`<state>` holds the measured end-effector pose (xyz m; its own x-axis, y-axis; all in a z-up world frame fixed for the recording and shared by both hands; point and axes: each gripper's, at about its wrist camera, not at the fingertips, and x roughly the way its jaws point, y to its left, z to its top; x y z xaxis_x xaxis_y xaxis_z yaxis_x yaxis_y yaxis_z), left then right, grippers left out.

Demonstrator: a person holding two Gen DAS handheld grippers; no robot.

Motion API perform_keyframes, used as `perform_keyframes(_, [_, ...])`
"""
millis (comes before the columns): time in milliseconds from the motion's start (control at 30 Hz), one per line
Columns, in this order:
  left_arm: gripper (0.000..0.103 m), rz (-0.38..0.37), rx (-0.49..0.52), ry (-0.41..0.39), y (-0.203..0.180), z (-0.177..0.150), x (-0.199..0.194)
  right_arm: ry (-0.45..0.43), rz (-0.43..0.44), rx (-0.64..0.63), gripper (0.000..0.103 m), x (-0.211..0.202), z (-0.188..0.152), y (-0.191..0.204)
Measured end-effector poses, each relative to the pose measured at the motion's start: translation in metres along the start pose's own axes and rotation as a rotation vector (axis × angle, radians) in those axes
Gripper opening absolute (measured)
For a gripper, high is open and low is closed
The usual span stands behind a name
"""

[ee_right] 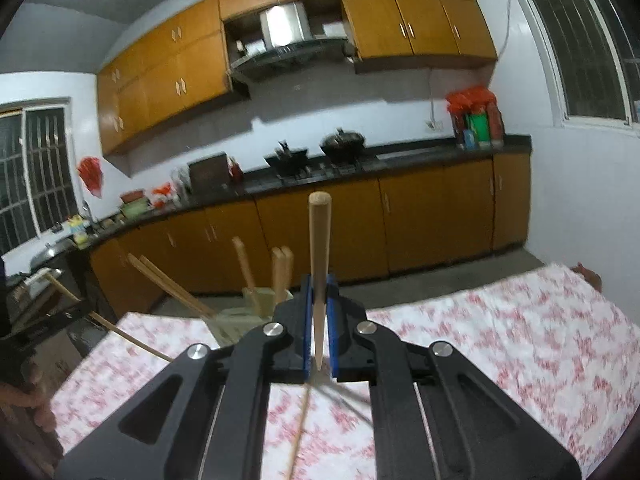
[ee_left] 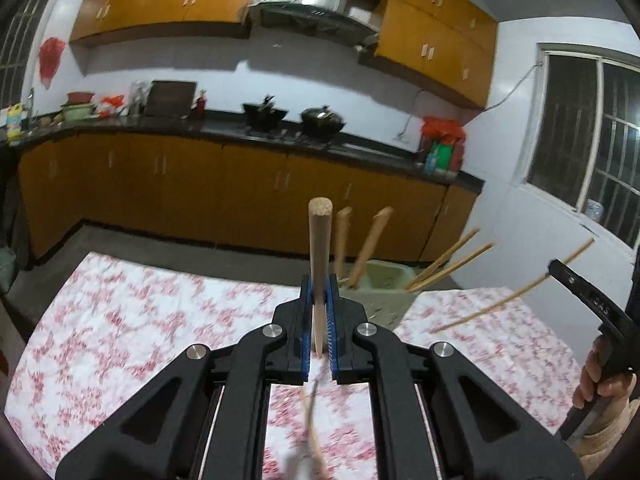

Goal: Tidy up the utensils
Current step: 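Lift the left tool's chopstick over the green holder while the right tool carries its chopstick alongside, then lower both chopsticks into the green holder and open both tools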

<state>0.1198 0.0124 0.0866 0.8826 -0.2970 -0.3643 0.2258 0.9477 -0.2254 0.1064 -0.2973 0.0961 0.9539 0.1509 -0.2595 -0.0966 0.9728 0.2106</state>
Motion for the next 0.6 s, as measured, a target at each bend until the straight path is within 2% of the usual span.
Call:
perform_keyframes(133, [0.007,-0.051,0.027,-0.039,-0.021,0.014,-0.007,-0.048,0.065,0.002,0.008,-0.01,0.018,0.012])
perform_keyframes(267, [0.007,-0.067,0.033,-0.116,-0.038,0.033,-0.011,-0.103,0.114,-0.017,0.008,-0.015,0.032,0.032])
perform_keyframes(500, [0.007,-0.039,0.036,-0.259,-0.058,0.063,-0.008,-0.16,0.133,-0.071,0.008,-0.005,0.048,0.056])
perform_keyframes(600, [0.007,-0.019,0.027,-0.292,-0.059,0.069,-0.003,-0.168,0.12,-0.085,0.008,0.006,0.052,0.061])
